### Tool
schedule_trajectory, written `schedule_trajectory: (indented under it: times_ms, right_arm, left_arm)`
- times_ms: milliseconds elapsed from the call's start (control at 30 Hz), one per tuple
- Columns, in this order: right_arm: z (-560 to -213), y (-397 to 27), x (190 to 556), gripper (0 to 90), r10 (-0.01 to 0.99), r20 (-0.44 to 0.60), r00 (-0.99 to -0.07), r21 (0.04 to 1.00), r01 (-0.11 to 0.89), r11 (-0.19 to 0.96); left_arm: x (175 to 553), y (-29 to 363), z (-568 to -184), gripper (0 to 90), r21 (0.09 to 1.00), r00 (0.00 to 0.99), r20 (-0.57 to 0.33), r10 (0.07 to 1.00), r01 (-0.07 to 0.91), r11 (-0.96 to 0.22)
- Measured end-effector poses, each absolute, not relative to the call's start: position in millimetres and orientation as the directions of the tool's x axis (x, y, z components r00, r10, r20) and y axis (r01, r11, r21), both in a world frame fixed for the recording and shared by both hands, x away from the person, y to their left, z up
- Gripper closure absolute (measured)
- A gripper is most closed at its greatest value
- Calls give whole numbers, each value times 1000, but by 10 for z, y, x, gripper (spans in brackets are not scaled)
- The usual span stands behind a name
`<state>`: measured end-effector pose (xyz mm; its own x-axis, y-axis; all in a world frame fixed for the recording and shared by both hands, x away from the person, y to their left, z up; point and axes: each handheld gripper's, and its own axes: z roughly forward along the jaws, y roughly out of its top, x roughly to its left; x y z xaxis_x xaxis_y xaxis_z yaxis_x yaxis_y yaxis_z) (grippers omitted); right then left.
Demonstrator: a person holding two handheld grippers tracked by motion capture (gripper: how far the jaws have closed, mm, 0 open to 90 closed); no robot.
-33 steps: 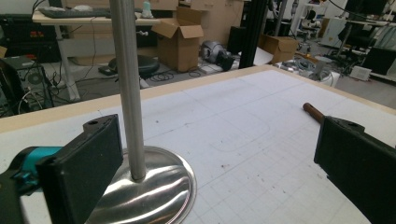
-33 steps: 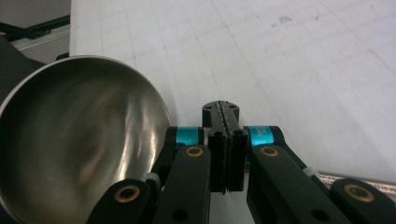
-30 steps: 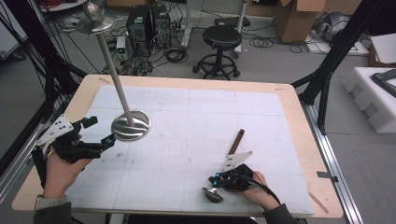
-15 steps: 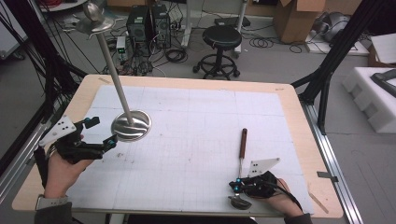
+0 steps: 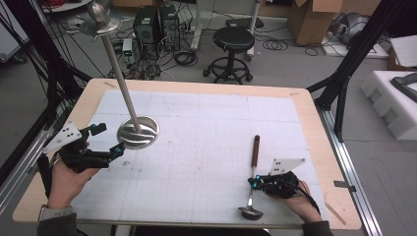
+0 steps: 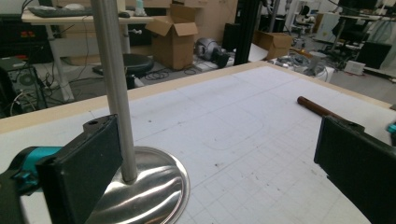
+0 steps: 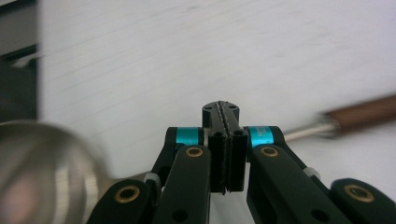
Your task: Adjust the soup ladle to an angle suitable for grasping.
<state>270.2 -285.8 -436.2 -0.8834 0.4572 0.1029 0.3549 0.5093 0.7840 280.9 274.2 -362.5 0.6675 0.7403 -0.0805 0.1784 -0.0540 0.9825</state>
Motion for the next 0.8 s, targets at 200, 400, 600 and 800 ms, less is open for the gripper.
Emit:
schedule_trajectory:
  times_ms: [200,400,600,800]
  right_arm:
    - [-4382,-3074,2930,900,613,93,-785,776,443,449]
    - [-4457,-3139,3146,900,683,93,-724,774,484,408]
    - [-4492,-3133,3229,900,700,73,-710,769,487,414]
    - [-4501,-3137,3338,900,750,68,-658,765,517,384]
  left_arm:
    - [2814,2731,-3632,17,982,671,-80,738,180,-57]
    - [2814,2721,-3635,18,982,669,-79,739,182,-60]
    - [2816,2727,-3647,17,981,668,-81,740,185,-60]
    - [2811,2720,-3660,17,979,665,-81,742,191,-65]
